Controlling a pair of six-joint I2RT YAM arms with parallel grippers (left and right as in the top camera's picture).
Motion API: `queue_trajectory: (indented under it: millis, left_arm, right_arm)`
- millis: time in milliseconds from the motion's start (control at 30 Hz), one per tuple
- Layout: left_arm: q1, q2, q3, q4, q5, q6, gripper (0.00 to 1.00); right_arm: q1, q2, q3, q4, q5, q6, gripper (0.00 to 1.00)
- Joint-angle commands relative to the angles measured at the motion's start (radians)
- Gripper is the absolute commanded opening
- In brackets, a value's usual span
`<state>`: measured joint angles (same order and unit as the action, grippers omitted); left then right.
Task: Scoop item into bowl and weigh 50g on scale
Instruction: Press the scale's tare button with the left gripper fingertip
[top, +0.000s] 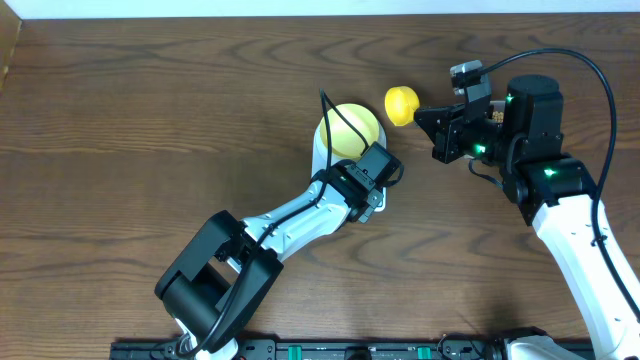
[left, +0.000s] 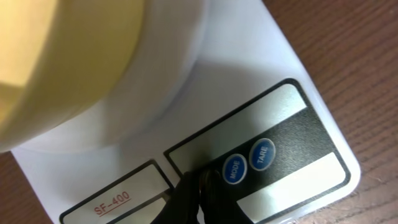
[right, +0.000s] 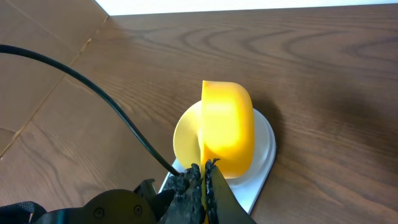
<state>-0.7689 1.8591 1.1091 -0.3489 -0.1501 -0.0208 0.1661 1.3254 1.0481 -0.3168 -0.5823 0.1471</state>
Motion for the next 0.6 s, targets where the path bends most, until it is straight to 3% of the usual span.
queue_trajectory:
  millis: [0, 567]
  left_arm:
    - [-0.002, 0.012, -0.015, -0.005, 0.026, 0.024, 0.08]
    - [-0.001, 0.048, -0.026, 0.032, 0.022, 0.025, 0.08]
  right_arm:
    - [-0.002, 0.003, 0.018, 0.002, 0.004, -0.022, 0.01]
    - [-0.002, 0.003, 0.018, -0.010, 0.004, -0.022, 0.01]
